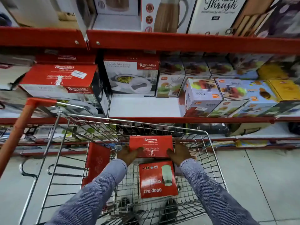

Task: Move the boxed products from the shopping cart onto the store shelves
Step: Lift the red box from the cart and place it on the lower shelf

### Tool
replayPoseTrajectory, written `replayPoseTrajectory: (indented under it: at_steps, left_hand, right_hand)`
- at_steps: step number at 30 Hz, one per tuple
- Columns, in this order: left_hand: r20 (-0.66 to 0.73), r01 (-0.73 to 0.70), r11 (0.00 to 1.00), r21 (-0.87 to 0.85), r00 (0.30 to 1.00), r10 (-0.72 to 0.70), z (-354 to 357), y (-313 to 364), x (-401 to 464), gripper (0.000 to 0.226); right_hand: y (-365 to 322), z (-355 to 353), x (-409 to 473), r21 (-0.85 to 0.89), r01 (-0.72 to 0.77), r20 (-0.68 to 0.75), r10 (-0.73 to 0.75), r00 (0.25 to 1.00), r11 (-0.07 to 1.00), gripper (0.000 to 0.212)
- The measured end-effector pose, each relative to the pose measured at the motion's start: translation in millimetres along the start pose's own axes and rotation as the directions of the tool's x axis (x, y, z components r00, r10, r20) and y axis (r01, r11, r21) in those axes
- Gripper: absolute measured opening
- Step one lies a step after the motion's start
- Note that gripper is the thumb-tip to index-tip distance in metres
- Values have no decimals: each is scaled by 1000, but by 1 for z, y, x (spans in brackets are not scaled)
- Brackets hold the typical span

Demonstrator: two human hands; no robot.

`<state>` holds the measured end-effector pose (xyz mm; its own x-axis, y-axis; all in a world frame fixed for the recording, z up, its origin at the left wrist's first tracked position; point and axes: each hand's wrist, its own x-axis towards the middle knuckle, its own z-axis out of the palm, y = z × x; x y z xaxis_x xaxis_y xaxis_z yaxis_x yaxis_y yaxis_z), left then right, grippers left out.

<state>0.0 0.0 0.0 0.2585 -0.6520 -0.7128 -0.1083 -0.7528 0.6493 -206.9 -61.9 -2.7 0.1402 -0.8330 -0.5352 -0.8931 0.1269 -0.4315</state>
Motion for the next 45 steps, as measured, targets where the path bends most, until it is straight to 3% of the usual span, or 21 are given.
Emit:
replayPoseTrajectory:
  at_steps: [3,6,11,16,18,20,24,29,33,37,41,45]
  left_hand:
    - [-131,46,999,-2,990,-46,0,-4,7,47]
    - [-75,124,992,-26,989,-125,-3,-4,8,72]
    - [-47,166,982,-90,984,-171,-5,1,7,68]
    - [-111,68,989,-130,990,-83,-20,8,-3,56]
    - [-156,-23,991,-128,988,3,-31,16,-20,42]
    - [-232,-132,984,-121,968,101,-43,24,-36,45]
    - [-356,-298,951,-77,900,253,-71,53,-74,48]
    - [-519,-463,886,26,751,408,-105,95,-114,44]
    - [-569,-528,848,40,686,454,-123,122,-134,41]
    - [-575,-555,825,107,643,507,-138,144,-143,36]
    - [-531,-552,800,235,617,581,-146,160,-146,19]
    - [-516,-548,797,252,621,590,-151,165,-126,41]
  right_hand:
    - [-8,-7,-4,64,-39,55,35,998,997,35]
    - [-9,-6,-4,175,-60,73,47,996,983,31]
    - [-5,-6,-3,307,-144,53,134,990,941,29]
    - [-5,-15,-13,410,-87,-154,163,975,908,25]
    - [-12,-26,-21,461,-47,-228,170,959,886,24]
    - [-23,-41,-30,515,11,-295,165,941,857,23]
    - [-53,-82,-53,550,149,-417,116,901,822,12]
    - [-93,-127,-71,502,299,-539,24,842,812,12]
    - [-119,-153,-76,500,370,-586,-8,810,783,20]
    - [-139,-169,-79,480,438,-632,-46,773,760,11]
    - [-150,-170,-65,505,455,-601,-80,796,734,20]
    - [-158,-165,-51,493,459,-564,-131,816,739,23]
